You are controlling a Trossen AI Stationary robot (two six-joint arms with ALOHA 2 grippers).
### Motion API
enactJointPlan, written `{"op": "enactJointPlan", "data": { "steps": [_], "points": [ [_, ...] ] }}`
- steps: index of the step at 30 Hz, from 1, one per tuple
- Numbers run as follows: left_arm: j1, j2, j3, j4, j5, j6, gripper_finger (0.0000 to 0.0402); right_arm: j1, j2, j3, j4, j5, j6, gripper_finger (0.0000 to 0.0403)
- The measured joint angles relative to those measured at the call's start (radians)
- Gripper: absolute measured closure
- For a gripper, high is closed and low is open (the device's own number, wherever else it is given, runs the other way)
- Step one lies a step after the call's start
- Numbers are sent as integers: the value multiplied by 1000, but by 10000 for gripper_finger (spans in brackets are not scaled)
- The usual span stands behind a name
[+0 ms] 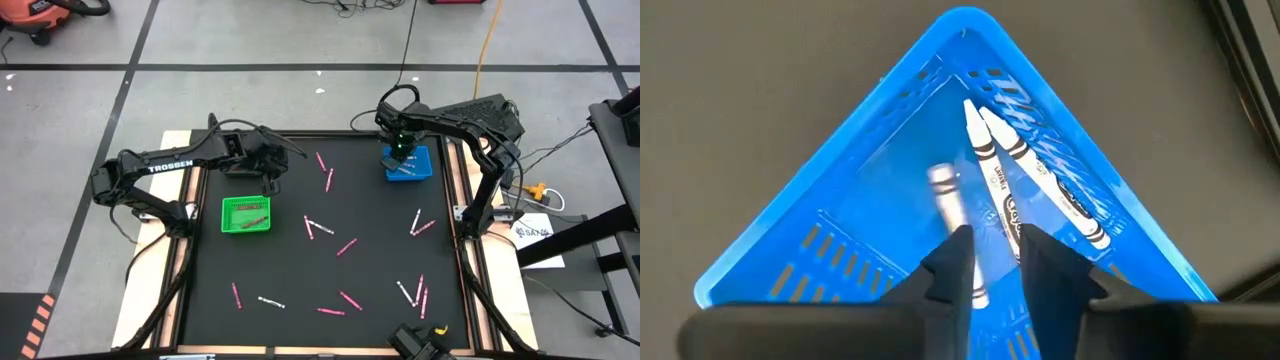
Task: Sort crayons
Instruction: Put the pink crayon into the black bin
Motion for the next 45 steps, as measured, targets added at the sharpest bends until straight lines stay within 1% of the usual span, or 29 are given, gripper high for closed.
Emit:
{"op": "enactJointPlan", "data": {
  "steps": [4,10,15,18,25,32,37,45],
  "points": [
    [0,0,0,0,0,0,313,0,0,1,-10,0,51,307],
    [0,0,0,0,0,0,313,9,-8,61,-153,0,110,301],
    [0,0,0,-2,0,1,313,47,-95,94,-208,-2,166,304],
    [0,0,0,-21,-1,1,313,85,-184,94,-256,-4,257,304],
    [0,0,0,-42,-1,1,313,207,-384,94,-368,-6,482,304],
    [0,0,0,-47,-1,1,313,346,-522,74,-402,-7,700,305],
    [0,0,0,-47,-1,1,313,451,-591,10,-412,-86,870,305],
    [0,0,0,-45,-1,2,313,669,-639,-163,-404,-84,1200,305]
  ]
}}
